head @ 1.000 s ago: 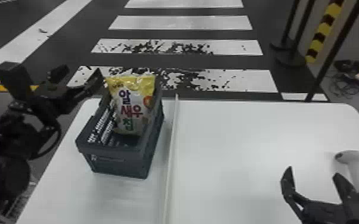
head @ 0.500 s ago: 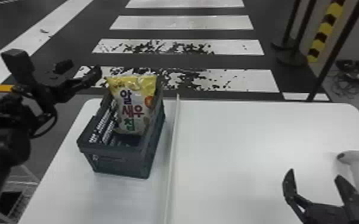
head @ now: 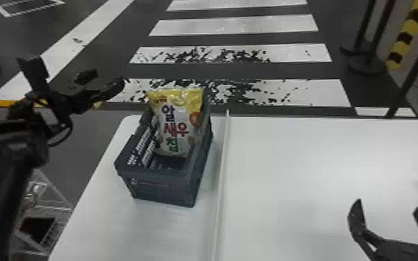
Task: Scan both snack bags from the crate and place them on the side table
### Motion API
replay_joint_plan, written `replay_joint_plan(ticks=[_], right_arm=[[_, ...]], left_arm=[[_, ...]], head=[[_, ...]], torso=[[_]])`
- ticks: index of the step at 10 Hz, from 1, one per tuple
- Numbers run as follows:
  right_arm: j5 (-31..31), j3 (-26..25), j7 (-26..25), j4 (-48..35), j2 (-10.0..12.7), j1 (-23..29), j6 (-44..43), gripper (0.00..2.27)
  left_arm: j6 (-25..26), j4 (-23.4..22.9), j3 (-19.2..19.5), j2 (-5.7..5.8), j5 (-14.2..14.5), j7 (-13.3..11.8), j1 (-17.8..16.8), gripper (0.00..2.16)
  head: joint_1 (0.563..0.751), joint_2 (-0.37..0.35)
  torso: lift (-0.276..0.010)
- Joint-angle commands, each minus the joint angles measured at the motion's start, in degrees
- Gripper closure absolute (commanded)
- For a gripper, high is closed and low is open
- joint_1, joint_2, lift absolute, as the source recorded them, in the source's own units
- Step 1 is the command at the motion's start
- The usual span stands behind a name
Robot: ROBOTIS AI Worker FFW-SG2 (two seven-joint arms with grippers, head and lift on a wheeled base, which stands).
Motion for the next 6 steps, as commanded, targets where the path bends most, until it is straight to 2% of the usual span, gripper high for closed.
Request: replay_joint_plan(ticks=[1,3,4,6], right_arm=[[-0.15,0.0,0.0,0.14,0.05,0.05,0.0,0.05],[-0.33,0.26,0.0,0.05,0.0,0.05,0.0,0.05],[-0.42,0.35,0.0,0.05,-0.09,0.05,0.0,0.05],[-0.59,0.44,0.0,0.05,-0.18,0.05,0.0,0.05]], left_arm=[[-0.32,4.12,-2.22,0.0,-1.61,-3.11,-3.65,0.07],[-0.5,6.67,-5.03,-0.35,-4.33,-6.09,-5.67,0.07],[-0.5,8.43,-7.05,-0.44,-4.51,-7.94,-7.08,0.07],[-0.5,8.86,-12.32,-1.32,-7.06,-8.91,-8.31,0.07]], head=[[0.695,0.145],[0.695,0.124],[0.695,0.112],[0.695,0.081]], torso=[[-0.095],[-0.095],[-0.095],[-0.095]])
